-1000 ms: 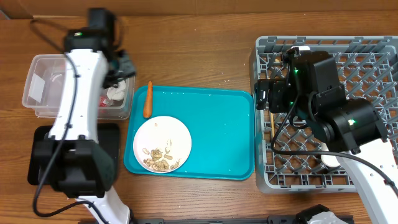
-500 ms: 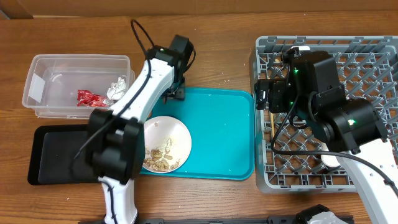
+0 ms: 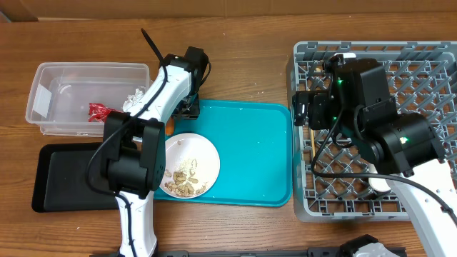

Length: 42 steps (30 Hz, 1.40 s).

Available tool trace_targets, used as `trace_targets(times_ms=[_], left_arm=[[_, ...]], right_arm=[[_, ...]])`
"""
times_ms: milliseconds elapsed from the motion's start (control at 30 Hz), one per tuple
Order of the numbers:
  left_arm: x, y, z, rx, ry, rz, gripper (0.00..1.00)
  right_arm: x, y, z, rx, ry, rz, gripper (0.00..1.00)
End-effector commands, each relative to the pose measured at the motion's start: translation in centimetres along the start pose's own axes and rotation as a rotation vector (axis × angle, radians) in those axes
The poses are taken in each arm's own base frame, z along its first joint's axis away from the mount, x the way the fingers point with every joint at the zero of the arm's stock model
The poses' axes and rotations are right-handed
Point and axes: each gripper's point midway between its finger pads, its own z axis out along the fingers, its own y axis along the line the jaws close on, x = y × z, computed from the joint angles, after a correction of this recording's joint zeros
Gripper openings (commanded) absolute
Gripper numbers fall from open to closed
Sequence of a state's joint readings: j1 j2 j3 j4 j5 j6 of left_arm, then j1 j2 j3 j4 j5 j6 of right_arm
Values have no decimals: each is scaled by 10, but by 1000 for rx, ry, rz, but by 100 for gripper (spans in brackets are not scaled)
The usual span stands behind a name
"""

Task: Sort waste into correct bins and load items into the dishwasher
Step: 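Grasp the carrot on the tray with the left gripper, then carry the carrot left and drop it onto the black tray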

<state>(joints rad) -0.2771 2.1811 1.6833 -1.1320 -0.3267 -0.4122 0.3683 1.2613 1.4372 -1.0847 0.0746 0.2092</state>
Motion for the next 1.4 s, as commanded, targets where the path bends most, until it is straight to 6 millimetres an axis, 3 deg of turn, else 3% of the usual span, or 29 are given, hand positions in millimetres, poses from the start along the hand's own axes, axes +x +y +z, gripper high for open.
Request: trace_targets(times_ms=[0, 133, 200, 333, 400, 667, 867, 967, 1200, 1367], left_arm=[[5, 3, 10, -30, 14, -7, 59], [8, 4, 25, -19, 23, -23, 58], [11, 4, 30, -12, 30, -24, 49], [9, 3, 28, -3, 27, -7, 15], [8, 4, 23, -6, 31, 2, 8], [-12, 13, -26, 5, 6, -10, 5], [-39, 19, -70, 42, -78, -43, 11], [-30, 26, -86, 41, -40, -94, 4], [13, 61, -128, -12, 44, -244, 4], [30, 79, -170, 62, -36, -296, 9]], right_arm=[[-8, 4, -6, -13, -28, 2, 100], [-8, 4, -6, -13, -28, 2, 100], [-8, 4, -6, -13, -28, 2, 100], [-8, 4, -6, -13, -28, 2, 100], [-8, 4, -6, -13, -28, 2, 100], [-8, 4, -6, -13, -28, 2, 100], [-8, 4, -6, -13, -28, 2, 100], [-8, 4, -6, -13, -28, 2, 100], [-8, 4, -6, -13, -28, 2, 100], [-8, 4, -6, -13, -28, 2, 100]])
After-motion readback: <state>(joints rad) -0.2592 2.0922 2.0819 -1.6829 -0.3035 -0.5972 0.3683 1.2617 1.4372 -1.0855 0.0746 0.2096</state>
